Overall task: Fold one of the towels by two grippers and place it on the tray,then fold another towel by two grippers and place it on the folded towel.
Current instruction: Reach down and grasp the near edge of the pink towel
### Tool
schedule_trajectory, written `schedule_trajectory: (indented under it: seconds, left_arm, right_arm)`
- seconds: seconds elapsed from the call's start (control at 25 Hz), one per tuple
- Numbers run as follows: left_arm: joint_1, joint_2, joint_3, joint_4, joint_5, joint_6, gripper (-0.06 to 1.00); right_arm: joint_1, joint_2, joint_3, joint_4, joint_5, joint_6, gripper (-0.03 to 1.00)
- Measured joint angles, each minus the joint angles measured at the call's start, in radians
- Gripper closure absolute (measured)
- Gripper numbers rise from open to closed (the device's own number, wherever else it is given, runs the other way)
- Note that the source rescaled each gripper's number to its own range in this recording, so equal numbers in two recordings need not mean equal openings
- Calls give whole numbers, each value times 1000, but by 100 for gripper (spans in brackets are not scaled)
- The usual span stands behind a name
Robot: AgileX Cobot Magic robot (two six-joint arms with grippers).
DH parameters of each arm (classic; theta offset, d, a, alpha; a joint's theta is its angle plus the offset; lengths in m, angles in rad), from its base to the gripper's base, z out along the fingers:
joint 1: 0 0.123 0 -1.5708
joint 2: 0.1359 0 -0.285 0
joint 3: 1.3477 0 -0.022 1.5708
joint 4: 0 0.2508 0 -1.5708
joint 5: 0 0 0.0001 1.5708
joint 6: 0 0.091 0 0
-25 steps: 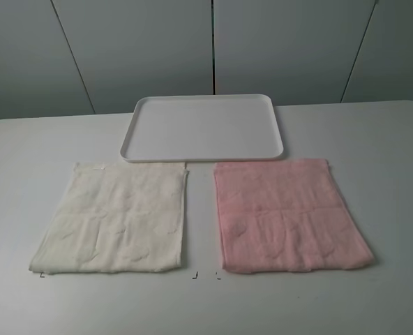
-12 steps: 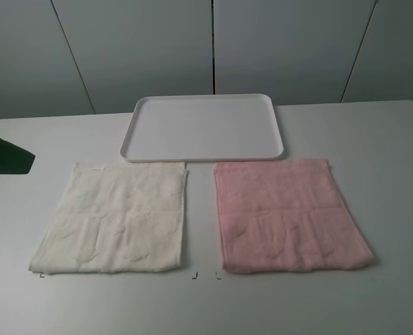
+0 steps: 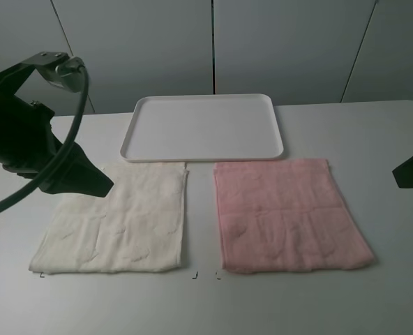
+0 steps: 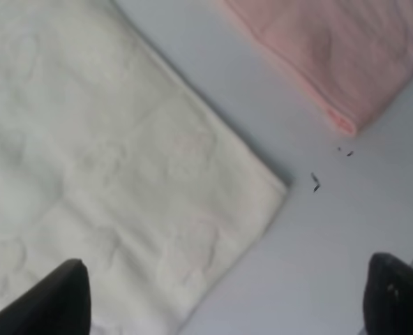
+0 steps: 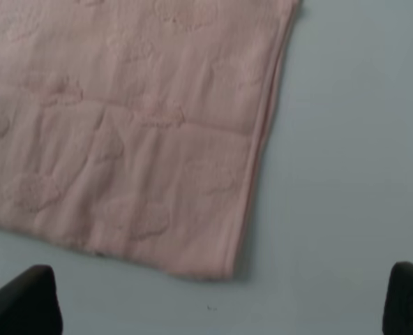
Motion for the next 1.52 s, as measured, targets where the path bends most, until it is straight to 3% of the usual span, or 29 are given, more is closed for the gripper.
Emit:
schedule_trajectory:
  seconds: [0.32,0.48,0.64,0.8,1.08,1.52]
  left_arm:
    - [-301,273,-229,215,11,-51,-6]
    - [-409,410,-338,306,28,-53,-6]
    - [-520,529,-410,425,46,-53,-6]
    - [-608,630,-459,468,55,-62,-6]
    - [-680,752,-520,479,64,-90,-6]
    - [-685,827,-523,507,20,-149,-6]
  right_arm:
    - [0,2,-2,-67,89,-122,-3]
    - [0,2,-2,-149,108,-320,-3]
    - [0,2,-2,-147,112,-566,-3]
    - [0,22,-2,-144,112,-650,-3]
    - [0,114,-2,-110,110,-761,-3]
    - [35,273,-2,-93,86,-859,-3]
